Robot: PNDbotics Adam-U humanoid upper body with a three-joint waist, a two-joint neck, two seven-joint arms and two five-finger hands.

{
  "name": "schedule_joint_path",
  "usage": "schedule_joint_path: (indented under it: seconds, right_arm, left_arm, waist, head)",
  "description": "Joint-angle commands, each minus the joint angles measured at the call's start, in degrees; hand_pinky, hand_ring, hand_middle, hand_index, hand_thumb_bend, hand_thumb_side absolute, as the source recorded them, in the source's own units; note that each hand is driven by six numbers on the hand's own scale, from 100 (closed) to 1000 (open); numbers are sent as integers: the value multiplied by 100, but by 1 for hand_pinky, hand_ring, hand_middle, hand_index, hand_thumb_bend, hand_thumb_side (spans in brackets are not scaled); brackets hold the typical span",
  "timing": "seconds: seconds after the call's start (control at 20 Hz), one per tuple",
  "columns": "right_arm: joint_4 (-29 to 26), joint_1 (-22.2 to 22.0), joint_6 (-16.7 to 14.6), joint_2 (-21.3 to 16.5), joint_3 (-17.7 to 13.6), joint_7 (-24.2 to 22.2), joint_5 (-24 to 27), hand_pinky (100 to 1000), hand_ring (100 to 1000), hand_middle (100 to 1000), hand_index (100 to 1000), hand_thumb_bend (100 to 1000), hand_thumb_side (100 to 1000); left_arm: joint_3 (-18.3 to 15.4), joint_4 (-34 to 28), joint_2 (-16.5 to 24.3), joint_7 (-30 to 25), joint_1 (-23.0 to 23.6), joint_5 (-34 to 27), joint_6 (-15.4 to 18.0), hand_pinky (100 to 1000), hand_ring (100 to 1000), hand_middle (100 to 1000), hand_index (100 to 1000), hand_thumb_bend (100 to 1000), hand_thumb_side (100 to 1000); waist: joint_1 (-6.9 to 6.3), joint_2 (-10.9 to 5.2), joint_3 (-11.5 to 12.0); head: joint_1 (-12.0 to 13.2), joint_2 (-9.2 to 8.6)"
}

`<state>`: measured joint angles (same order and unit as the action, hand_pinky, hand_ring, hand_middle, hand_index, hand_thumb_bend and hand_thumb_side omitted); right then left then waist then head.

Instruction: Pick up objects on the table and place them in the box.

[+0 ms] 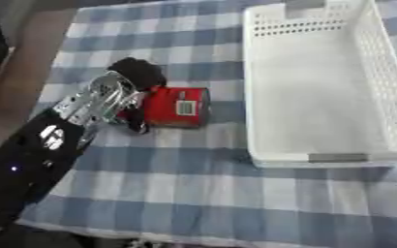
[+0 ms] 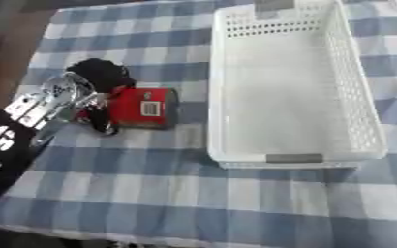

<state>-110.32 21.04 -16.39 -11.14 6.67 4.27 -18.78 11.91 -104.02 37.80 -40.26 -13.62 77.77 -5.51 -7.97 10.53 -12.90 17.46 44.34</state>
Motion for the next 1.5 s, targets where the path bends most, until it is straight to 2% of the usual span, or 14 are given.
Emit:
schedule_joint_path:
  seconds: [0.05,0.15,0.3,0.45,0.7,1.1,1.35,1.5]
  right_arm:
    - [-102,82,0,-76,-38,0,-32,610,728,654,863,100,1000]
    - [-100,73,3,-77,-44,5,-40,609,727,654,862,100,1000]
    - [-92,51,8,-85,-53,14,-51,609,727,654,862,100,1000]
    - [-85,36,10,-91,-55,17,-60,609,727,653,861,100,1000]
    - [-75,19,12,-95,-52,13,-64,608,726,652,859,100,1000]
    - [-63,5,17,-87,-51,1,-60,607,724,650,857,100,1000]
    - [-54,0,21,-85,-50,-4,-59,607,723,649,856,100,1000]
    - [-53,-1,22,-80,-56,-1,-60,606,722,648,855,100,1000]
  left_arm:
    - [-83,-46,185,294,-47,93,-87,284,365,417,550,167,100]
    - [-164,-40,210,368,-85,136,-130,265,366,423,561,246,100]
    - [-325,-40,338,177,-215,259,-75,233,360,427,587,288,100]
    - [-429,-144,497,-58,-337,384,-53,224,352,421,584,285,121]
    - [-505,-366,844,-332,-562,652,65,275,372,437,585,272,148]
    - [-467,-688,1253,-525,-1065,885,391,329,387,460,600,251,171]
    - [-392,-844,1353,-554,-1380,900,591,341,396,467,602,256,190]
    - [-299,-991,1250,-521,-1619,791,695,327,409,464,601,263,202]
  waist:
    - [22,-65,5]
    - [25,-73,13]
    - [26,-102,30]
    - [21,-125,34]
    - [8,-173,27]
    - [-5,-252,-3]
    - [-15,-277,-12]
    - [-14,-288,-23]
  head:
    - [68,-22]
    - [72,-22]
    - [73,-22]
    - [60,-22]
    - [54,-22]
    - [52,-22]
    - [50,-22]
    - [54,-22]
